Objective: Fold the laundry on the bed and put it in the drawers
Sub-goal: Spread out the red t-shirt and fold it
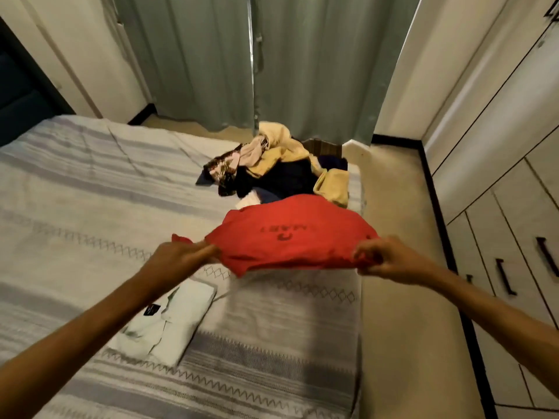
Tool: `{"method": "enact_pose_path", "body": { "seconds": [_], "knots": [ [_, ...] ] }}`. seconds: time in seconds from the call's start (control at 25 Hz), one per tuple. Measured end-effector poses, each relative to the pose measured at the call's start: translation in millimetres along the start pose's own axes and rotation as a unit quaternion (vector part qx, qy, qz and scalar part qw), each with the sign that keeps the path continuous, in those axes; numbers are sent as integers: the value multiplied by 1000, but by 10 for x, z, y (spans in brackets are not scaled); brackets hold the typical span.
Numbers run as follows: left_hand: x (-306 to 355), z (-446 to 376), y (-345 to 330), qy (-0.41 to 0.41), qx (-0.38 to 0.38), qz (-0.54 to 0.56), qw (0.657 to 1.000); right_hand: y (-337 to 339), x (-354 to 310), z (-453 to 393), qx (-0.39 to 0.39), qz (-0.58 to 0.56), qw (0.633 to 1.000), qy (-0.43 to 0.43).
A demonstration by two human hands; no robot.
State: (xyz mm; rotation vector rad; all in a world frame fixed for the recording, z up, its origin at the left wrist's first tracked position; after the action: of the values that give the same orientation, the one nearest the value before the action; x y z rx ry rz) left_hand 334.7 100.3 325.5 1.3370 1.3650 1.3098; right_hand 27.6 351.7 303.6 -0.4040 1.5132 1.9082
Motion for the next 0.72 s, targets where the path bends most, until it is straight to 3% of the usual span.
{"method": "enact_pose_path", "body": {
  "seconds": [0.12, 0.24, 0.36, 0.4, 0.56, 0.72],
  "knots": [
    [271, 770, -1598, -65, -111, -1, 992, -1840, 757, 127, -20, 115, 993, -7],
    [399, 1575, -3142, -70, -201, 4, 977, -3717, 1363, 338, -108, 179, 978, -25],
    [607, 2209, -4065, -94, -248, 8, 964, -4825, 1402, 517, -146, 297, 942, 54],
    [693, 2314, -4188, -99, -254, 10, 962, -4972, 1340, 561, -117, 325, 935, 78],
    [874, 2325, -4190, -51, -232, -18, 971, -4909, 1091, 566, -32, 355, 933, 41],
    [1226, 2280, -4146, -131, -189, -63, 971, -4772, 801, 543, 29, 370, 925, 82]
  ]
}}
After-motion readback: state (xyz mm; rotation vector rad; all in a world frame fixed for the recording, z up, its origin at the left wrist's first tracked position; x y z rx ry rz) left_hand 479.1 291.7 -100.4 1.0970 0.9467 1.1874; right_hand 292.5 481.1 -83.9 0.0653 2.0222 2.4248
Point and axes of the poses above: each hand's wrist, its own z-axis away from the middle knuckle, its own y-axis out of the back of the hand, x = y × z, the point moved 9 cm from there along -z, towards the middle knuckle, and after that the axes turned 5 degrees about -x, right-handed, at the moved point
